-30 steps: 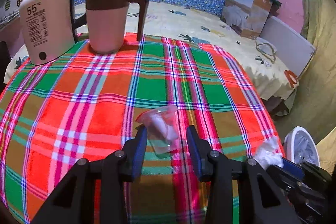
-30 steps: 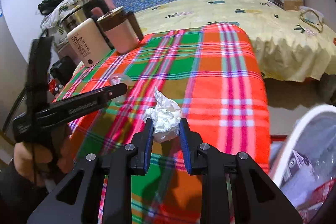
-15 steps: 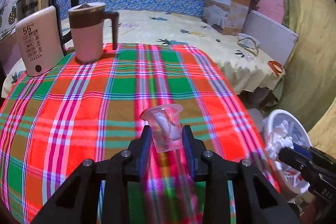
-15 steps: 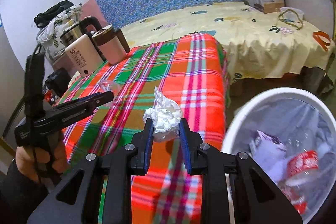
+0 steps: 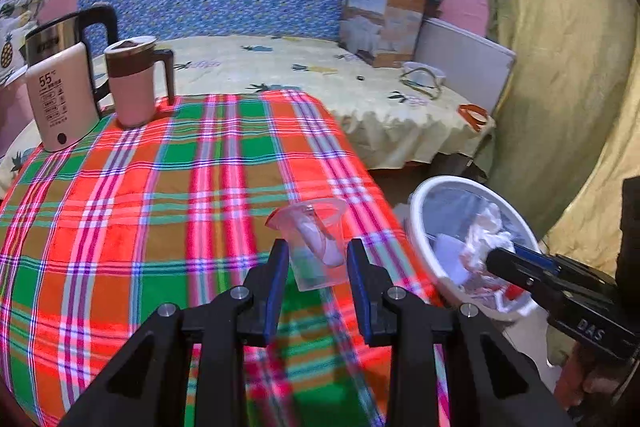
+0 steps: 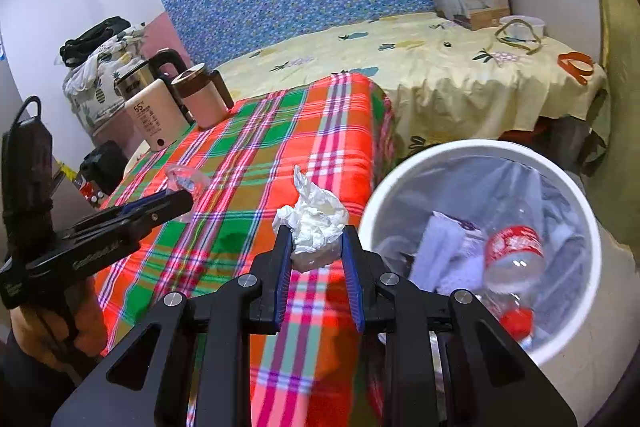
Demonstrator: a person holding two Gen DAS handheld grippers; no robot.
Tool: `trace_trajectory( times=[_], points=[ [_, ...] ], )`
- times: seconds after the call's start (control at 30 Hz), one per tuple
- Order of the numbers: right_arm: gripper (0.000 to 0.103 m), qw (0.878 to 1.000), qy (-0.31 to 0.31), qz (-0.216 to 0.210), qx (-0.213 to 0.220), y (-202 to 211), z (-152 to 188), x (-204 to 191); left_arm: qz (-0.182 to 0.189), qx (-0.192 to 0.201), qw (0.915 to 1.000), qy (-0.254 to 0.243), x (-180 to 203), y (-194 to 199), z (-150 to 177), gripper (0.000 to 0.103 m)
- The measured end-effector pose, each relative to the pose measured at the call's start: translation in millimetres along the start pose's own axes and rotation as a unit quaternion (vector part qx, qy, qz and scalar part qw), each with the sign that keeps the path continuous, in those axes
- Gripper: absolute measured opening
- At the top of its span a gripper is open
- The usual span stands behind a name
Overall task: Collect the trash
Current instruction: 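Carry the cup and tissue over the white bin, then open both tools to drop cup and tissue into the bin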
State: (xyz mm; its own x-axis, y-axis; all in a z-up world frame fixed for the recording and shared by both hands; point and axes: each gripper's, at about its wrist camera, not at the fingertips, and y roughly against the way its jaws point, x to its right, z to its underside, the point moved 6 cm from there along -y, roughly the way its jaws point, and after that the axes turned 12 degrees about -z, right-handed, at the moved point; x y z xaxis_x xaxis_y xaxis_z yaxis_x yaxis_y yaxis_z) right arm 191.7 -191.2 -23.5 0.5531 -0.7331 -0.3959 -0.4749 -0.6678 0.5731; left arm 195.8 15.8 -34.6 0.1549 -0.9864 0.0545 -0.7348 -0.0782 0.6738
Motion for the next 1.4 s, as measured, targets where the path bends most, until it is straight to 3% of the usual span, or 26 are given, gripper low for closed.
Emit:
trace_trajectory(
  times=[0.63,1.4],
  points=[
    [0.027,0.999,-0.021,0.028,0.026,32,10,24,0.049,0.002,0.9979,-0.043,68,23,16,0.031],
    [0.027,0.994,-0.078,0.069,0.036,54,26,82,0.095,-0.029,0.9914,-0.085,134,5,27,0.031]
  ],
)
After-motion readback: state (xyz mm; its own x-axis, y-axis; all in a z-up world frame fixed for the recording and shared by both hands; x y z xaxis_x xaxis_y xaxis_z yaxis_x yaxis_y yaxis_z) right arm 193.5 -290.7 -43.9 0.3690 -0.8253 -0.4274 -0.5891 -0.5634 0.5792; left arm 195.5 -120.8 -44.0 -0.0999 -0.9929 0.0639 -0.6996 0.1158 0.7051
